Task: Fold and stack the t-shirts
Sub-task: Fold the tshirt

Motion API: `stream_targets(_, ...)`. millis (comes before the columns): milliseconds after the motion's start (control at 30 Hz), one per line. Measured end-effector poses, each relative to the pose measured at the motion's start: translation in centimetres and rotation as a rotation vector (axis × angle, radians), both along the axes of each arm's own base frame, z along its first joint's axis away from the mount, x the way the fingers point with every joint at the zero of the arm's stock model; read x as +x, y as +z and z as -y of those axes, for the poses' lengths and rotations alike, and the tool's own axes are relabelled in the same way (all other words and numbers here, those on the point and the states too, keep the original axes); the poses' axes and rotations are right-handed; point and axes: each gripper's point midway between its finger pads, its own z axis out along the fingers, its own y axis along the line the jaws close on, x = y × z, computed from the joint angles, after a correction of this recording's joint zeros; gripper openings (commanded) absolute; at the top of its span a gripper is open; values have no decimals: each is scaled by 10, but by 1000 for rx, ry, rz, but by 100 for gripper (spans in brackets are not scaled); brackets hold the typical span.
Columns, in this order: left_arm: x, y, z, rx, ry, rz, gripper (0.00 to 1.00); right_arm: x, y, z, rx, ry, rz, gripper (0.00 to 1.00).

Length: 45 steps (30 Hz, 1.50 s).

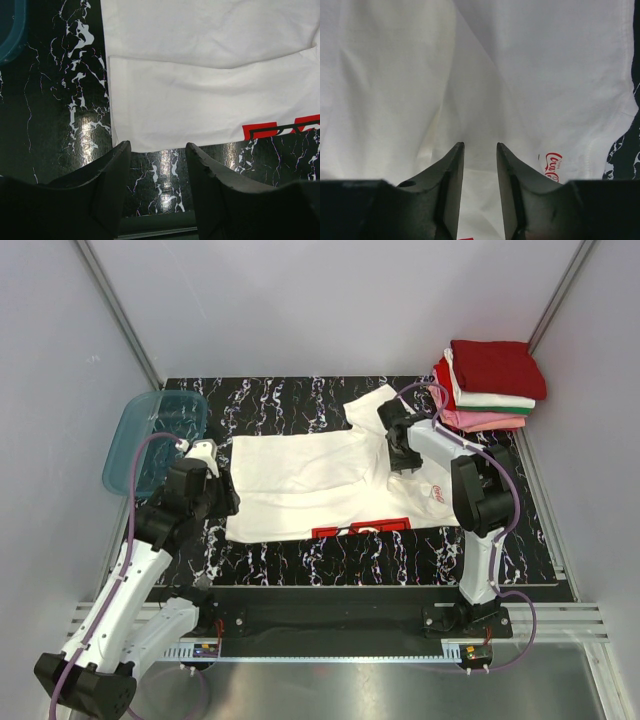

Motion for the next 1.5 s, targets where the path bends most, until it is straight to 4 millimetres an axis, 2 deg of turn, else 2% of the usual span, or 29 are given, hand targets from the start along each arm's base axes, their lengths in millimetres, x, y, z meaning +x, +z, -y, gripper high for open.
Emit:
stream_targets(133,0,0,0,0,0,0,53,-6,-5,-3,17,10,-12,54)
stream_targets(667,0,0,0,0,0,0,53,-14,-4,-26,45,72,-14,54)
stream_targets(967,0,0,0,0,0,0,53,-14,-5,-25,39,70,-16,43)
stream_targets(1033,0,0,0,0,0,0,53,-14,-5,-24,36,69,-14,36)
stream_targets(1400,0,0,0,0,0,0,54,-12,-5,-25,36,70,-7,20)
stream_targets(1500,0,0,0,0,0,0,54,-12,-5,-25,39,71,-7,19)
